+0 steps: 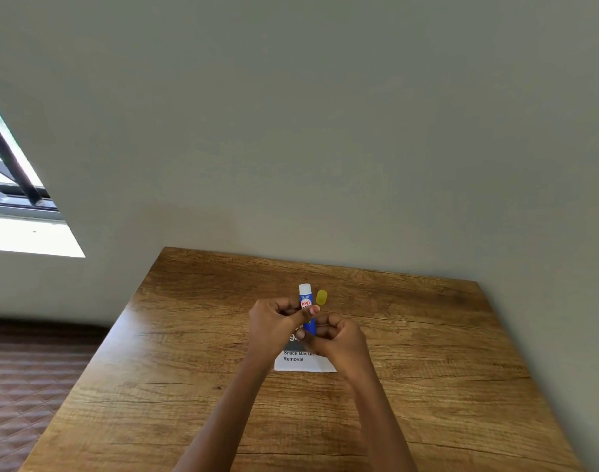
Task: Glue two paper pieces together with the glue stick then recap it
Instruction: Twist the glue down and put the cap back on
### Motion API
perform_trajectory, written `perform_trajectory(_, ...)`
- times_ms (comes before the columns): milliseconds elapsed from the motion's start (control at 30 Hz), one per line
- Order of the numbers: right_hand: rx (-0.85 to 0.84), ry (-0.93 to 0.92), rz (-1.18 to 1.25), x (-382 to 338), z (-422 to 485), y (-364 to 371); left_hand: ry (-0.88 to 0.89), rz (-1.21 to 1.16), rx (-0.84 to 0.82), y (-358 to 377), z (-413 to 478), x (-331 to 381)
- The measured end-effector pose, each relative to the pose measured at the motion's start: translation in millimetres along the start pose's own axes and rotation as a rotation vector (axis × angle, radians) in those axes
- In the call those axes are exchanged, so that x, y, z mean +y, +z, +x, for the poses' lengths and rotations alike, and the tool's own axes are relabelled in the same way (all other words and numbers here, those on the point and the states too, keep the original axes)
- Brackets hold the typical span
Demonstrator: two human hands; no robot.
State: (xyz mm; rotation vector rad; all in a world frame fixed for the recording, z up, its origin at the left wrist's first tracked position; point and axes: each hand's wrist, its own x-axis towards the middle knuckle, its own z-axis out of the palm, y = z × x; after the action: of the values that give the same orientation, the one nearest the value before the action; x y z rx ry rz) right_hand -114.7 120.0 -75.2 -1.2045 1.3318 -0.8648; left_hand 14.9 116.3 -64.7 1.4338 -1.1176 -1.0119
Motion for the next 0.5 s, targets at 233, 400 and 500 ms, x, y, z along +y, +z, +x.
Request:
perform_trajectory(233, 0.225, -0.139, -0.167, 2, 42, -33, -0.058, -0.036, -0.027, -8, 2, -9)
perform_trajectory(400, 0.202, -0.18, -0.436, 16, 86, -27, -0.048, 0.022, -0.032, -6, 4, -13)
perform_trajectory(500, 0.173, -0.198, -0.528, 24, 100, -21, -0.056, 0.026, -0.051, -6, 5, -16)
